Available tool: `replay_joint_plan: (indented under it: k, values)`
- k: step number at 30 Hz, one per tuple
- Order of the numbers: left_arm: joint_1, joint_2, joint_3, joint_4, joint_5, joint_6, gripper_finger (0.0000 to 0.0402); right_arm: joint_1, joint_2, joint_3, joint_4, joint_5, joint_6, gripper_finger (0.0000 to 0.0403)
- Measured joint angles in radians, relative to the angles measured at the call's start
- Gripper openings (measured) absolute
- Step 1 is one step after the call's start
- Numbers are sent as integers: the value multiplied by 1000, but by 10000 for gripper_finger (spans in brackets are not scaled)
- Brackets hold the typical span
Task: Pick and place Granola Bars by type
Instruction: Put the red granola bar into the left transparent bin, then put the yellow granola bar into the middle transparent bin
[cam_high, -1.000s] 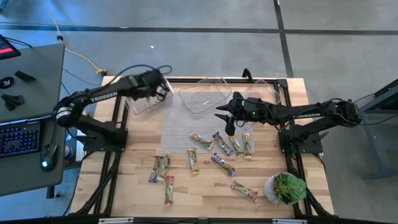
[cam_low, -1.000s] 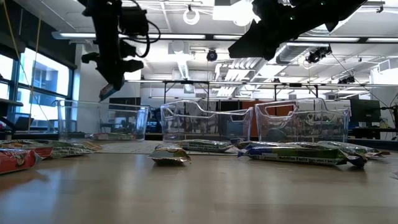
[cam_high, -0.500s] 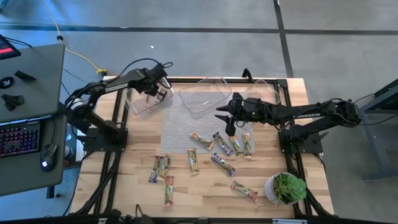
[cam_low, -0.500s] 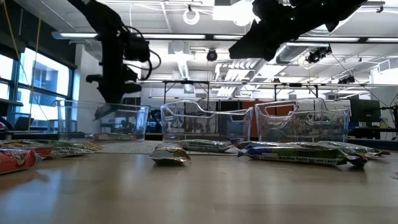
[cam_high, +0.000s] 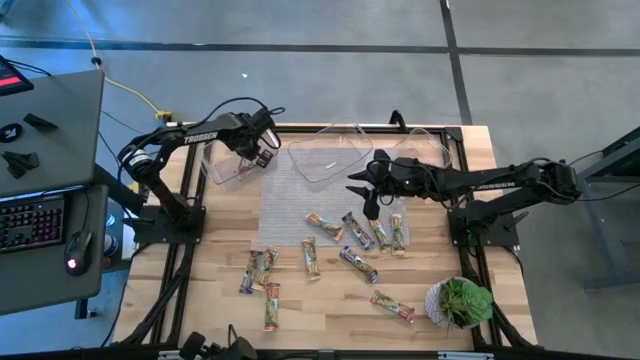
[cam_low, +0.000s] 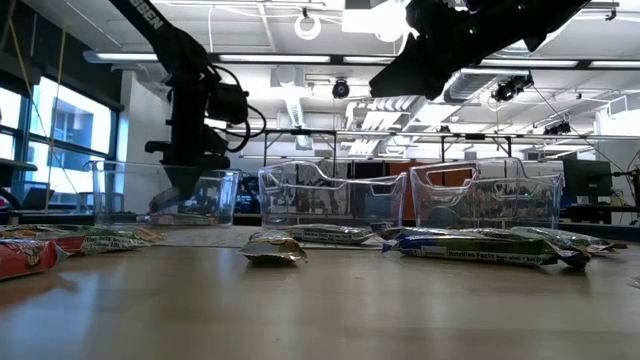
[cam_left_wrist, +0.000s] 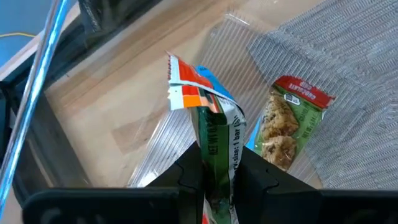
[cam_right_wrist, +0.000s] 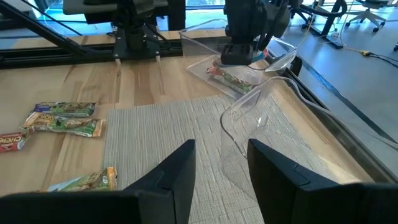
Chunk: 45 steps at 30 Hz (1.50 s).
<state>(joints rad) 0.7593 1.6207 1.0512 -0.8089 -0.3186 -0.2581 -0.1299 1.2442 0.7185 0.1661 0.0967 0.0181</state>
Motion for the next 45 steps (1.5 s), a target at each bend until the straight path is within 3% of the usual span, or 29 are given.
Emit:
replay_joint_plan:
  k: [11, 14, 21, 28, 31, 35, 40, 45]
  values:
    - [0, 0, 1, -3, 3, 0, 131, 0, 0, 0, 0, 0, -3, 129]
    - [0, -2, 34, -55, 60, 35, 139, 0, 0, 0, 1, -3, -61, 129]
    - [-2, -33, 306, -340, 182, 37, 140, 22, 21, 0, 72, -158, -86, 129]
    - [-112, -122, 544, -419, 193, 10, 140, 116, 176, 0, 199, -136, -87, 129]
    - [-196, -175, 550, -432, 151, -10, 140, 154, 226, 0, 199, -49, -109, 129]
    - [-341, -233, 515, -443, 20, -137, 140, 184, 248, 0, 167, 92, -37, 129]
    - [-544, -258, 435, -452, -136, -320, 140, 201, 296, 1, 106, 99, 141, 129]
    - [-712, -258, 352, -420, -230, -470, 140, 231, 436, 1, 186, 84, 159, 129]
